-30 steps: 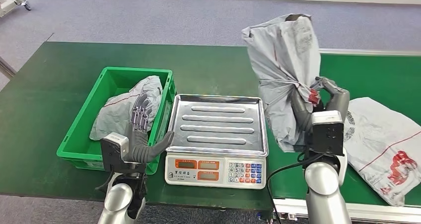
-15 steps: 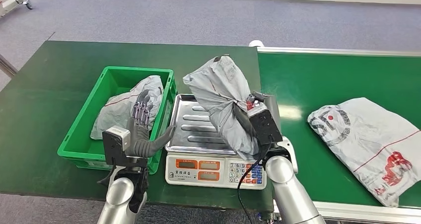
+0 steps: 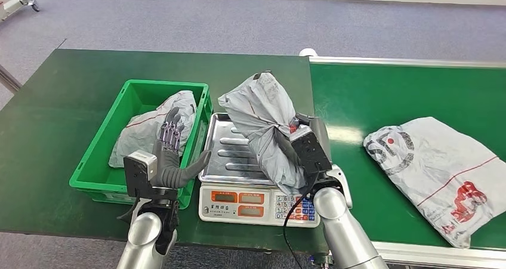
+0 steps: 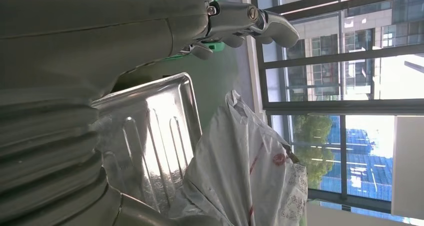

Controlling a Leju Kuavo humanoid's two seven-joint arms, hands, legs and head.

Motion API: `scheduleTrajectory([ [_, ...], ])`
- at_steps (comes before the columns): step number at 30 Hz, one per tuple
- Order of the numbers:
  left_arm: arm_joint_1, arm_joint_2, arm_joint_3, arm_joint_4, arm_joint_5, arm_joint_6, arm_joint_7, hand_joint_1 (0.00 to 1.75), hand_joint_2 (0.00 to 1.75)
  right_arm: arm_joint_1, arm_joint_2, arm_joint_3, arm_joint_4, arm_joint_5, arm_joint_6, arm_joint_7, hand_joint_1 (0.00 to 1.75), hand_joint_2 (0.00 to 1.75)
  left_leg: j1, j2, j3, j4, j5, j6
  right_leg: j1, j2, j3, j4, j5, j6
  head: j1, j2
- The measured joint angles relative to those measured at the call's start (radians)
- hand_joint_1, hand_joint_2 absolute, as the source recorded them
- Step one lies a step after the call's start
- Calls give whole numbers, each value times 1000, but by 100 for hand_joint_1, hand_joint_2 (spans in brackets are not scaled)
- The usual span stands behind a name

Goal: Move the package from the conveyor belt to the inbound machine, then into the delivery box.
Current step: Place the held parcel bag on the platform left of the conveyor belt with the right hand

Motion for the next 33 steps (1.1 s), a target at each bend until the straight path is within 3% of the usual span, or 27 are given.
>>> scheduleTrajectory([
  [4, -7, 0, 0, 8, 0, -3, 2, 0, 175, 0, 8, 2, 10, 12, 5, 7, 175, 175, 0, 0, 0, 0, 0, 0, 0, 0, 0, 0, 0, 0, 0, 0],
  [8, -17, -3, -2, 21, -1, -6, 2, 0, 175, 1, 17, 10, 25, 19, 6, 8, 0, 175, 0, 0, 0, 0, 0, 0, 0, 0, 0, 0, 0, 0, 0, 0],
  [19, -23, -3, -7, 33, -4, -7, 2, 0, 175, 1, 18, 12, 46, 11, 16, 6, 0, 175, 0, 0, 0, 0, 0, 0, 0, 0, -1, 0, 0, 0, 0, 0],
  [33, -40, -4, -7, 44, -22, -10, -3, 0, 175, 0, 21, 16, -5, -85, 106, 0, 0, 175, 0, 0, 0, 0, 0, 0, 0, 0, -1, 0, 0, 0, 0, 0],
])
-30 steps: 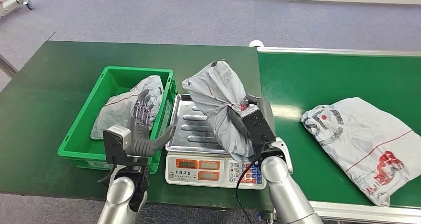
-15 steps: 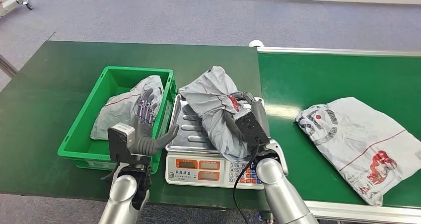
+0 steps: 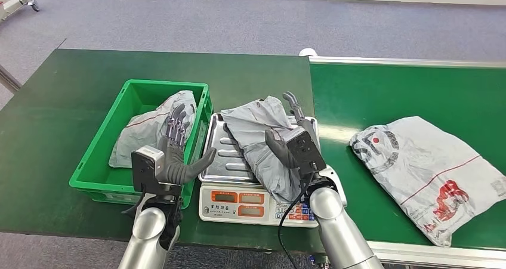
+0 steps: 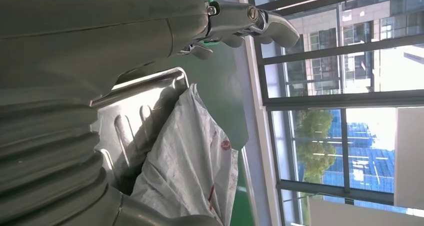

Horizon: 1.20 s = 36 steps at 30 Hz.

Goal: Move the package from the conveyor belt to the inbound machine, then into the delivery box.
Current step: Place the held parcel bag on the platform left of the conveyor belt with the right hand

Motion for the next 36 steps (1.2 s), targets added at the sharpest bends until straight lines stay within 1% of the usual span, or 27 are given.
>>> scheduleTrajectory([
  [6, -17, -3, 0, 17, -10, -2, 0, 0, 175, 24, 1, -16, -62, -109, 39, -28, 0, 175, 0, 0, 0, 0, 0, 0, 0, 0, 0, 0, 0, 0, 0, 0],
  [17, -22, -5, 0, 31, -11, -3, -2, 0, 175, 51, 1, -26, -112, -123, 47, -34, 0, 175, 0, 0, 0, 0, 0, 0, 0, 0, -1, 0, 0, 0, 0, 0],
  [20, -22, -6, 0, 32, -26, -3, -1, 0, 175, 64, 1, -35, -127, -146, 40, -55, 0, 175, 0, 0, 0, 0, 0, 0, 0, 0, -1, 0, 0, 0, 0, 0],
  [24, -24, -6, -2, 38, -75, -3, 3, 0, 175, 113, 1, -67, -182, -205, -4, -96, 0, 175, 0, 0, 0, 0, 0, 0, 0, 0, -1, 0, 0, 0, 0, 0],
  [28, -38, -6, -5, 49, -113, -4, 4, 0, 175, 151, 0, -117, -203, -256, -29, -115, 0, 175, 0, 0, 0, 0, 0, 0, 0, 0, -1, 0, 0, 0, 0, 0],
  [33, -54, -4, -11, 63, -111, -29, -25, 0, 175, 166, -7, -169, -180, -284, 10, -139, 0, 175, 0, 0, 0, 0, 0, 0, 0, 0, -1, 0, 0, 0, 0, 0],
  [36, -75, 5, -30, 87, -194, -31, -46, 0, 175, 170, -10, -173, -171, -273, 32, -147, 0, 175, 0, 0, 0, 0, 0, 0, 0, 0, -1, 0, 0, 0, 0, 0],
])
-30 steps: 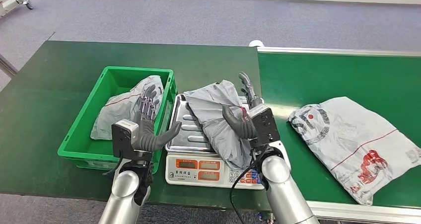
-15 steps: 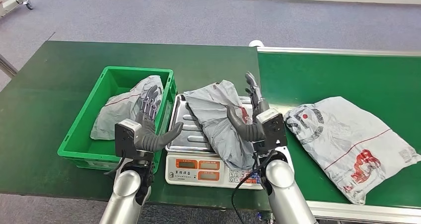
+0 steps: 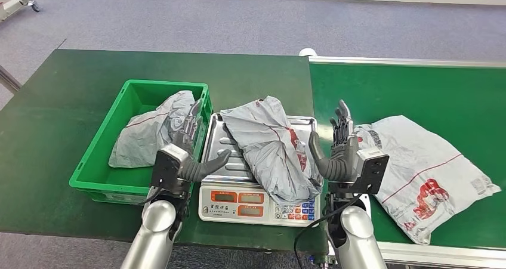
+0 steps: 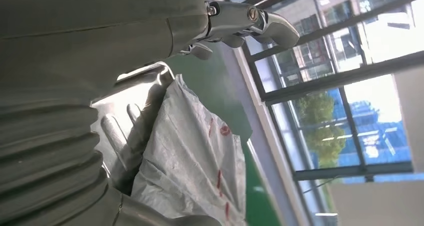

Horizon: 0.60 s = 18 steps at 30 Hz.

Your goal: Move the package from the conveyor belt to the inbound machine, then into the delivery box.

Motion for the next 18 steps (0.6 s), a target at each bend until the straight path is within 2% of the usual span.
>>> scheduleTrajectory([
  [7, -122, 20, -62, 101, -194, -5, -35, 0, 175, -13, -2, 7, 5, 19, 14, 12, 0, 175, 0, 0, 0, 0, 1, -1, 0, 0, 0, 0, 1, 0, 0, 0],
  [10, -172, 27, -82, 147, -222, -5, -43, 0, 175, -21, -2, 9, 10, 19, 18, 15, 0, 175, 0, 0, 0, 0, 1, 0, 0, -1, 0, 0, 1, 0, 0, 0],
  [18, -241, 42, -115, 228, -275, -4, -73, 0, 175, -24, -3, 10, 15, 18, 27, 15, 0, 175, 0, 0, 0, 0, 1, 0, 0, 0, 0, 0, 1, 0, 0, 0],
])
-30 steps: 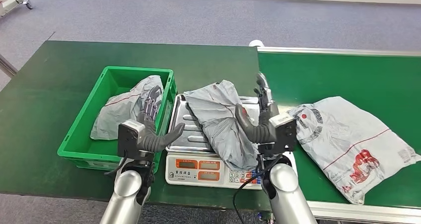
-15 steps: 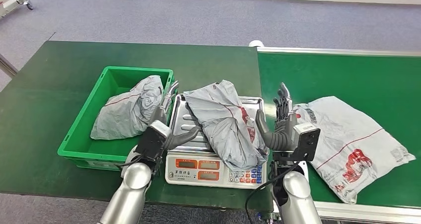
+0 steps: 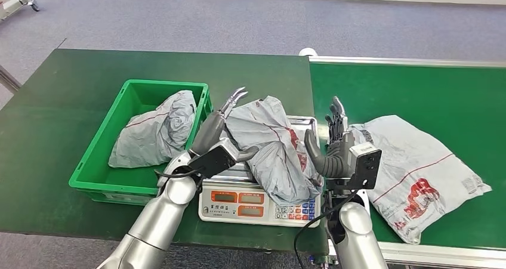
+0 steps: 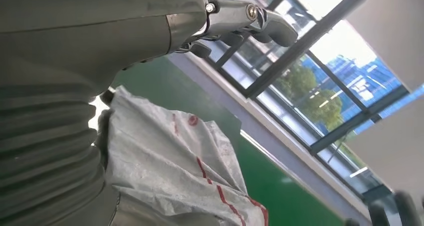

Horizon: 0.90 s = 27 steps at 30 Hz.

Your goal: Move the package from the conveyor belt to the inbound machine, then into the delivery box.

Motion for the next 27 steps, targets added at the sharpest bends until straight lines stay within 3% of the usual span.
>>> scheduleTrajectory([
  [5, -64, 9, -40, 64, -36, 0, -25, 0, 175, -1, 0, 0, 2, 0, 6, 0, 0, 175, 0, 0, 0, 0, 0, 0, 0, 0, 0, 0, 0, 0, 0, 0],
  [12, -94, 16, -61, 107, -44, 0, -28, 0, 175, -2, 0, 0, 2, -1, 8, -1, 0, 175, 0, 0, 0, 0, 0, 0, 0, 0, 0, 0, 0, 0, 0, 0],
  [17, -149, 26, -111, 159, -133, -23, -64, 0, 175, 5, -2, 0, 2, -8, 31, -13, 0, 175, 0, 0, 0, 0, 0, 0, 0, 0, 0, 0, 0, 0, 0, 0],
  [23, -271, 46, -222, 298, -217, -100, -124, 0, 175, 41, -6, 2, -23, -5, 55, -30, 0, 175, 0, 0, 0, 0, 1, 0, 0, 0, 0, 0, 1, 0, 0, 0],
  [27, -331, 57, -334, 350, -196, -229, -152, 0, 175, 55, -11, 6, -63, -7, 59, -29, 0, 175, 0, 0, 0, 0, 1, 0, 0, 0, 0, 0, 1, 0, 0, 0],
])
